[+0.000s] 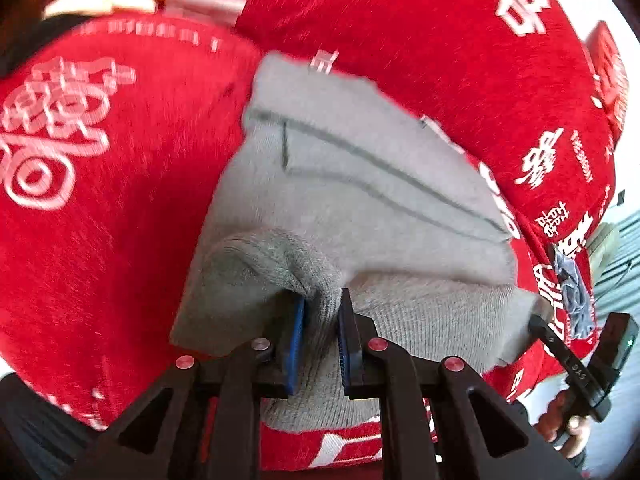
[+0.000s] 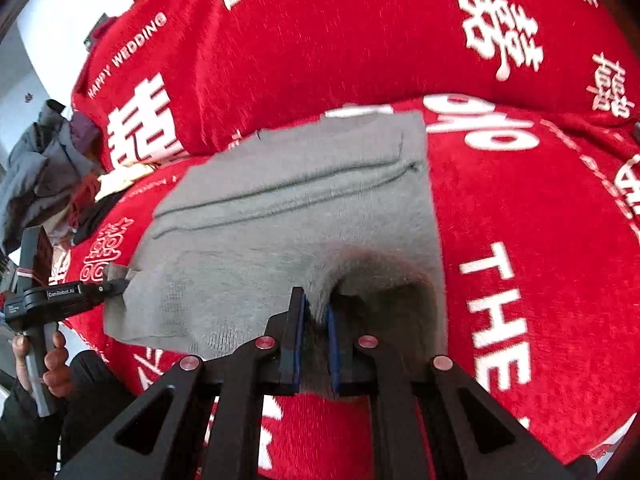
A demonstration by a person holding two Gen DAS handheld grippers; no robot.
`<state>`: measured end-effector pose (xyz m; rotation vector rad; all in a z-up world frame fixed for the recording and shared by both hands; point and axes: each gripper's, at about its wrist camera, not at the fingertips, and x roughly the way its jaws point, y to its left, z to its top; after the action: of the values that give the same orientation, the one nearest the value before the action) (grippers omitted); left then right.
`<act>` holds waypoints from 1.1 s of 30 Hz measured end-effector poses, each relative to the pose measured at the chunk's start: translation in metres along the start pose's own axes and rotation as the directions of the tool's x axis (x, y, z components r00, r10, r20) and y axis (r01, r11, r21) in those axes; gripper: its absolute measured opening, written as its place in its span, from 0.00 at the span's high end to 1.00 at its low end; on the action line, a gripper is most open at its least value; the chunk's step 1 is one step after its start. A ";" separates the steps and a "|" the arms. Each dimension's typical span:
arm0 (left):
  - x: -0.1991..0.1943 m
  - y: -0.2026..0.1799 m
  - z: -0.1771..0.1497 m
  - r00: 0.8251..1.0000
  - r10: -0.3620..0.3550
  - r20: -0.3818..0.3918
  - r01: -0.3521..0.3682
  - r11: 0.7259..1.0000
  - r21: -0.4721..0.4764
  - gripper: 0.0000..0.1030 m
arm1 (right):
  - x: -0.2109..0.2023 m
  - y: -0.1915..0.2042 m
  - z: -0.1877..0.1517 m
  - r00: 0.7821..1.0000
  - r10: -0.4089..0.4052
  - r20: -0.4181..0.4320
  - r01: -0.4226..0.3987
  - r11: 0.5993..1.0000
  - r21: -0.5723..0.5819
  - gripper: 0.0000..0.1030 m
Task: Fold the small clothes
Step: 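Grasp the sweatshirt hem with both grippers and fold it toward the collar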
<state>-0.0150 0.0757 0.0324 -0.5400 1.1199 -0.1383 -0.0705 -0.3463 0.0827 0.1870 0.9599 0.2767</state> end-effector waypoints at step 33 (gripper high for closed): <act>-0.065 -0.037 -0.012 0.990 -0.040 0.133 0.028 0.995 0.094 0.90 | -0.044 0.011 0.012 0.983 0.176 0.059 -0.174 0.984 -0.029 0.89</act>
<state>-0.0487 0.0636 0.0998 -0.4795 0.9682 -0.1795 -0.0855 -0.3504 0.1267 0.2578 0.8802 0.4413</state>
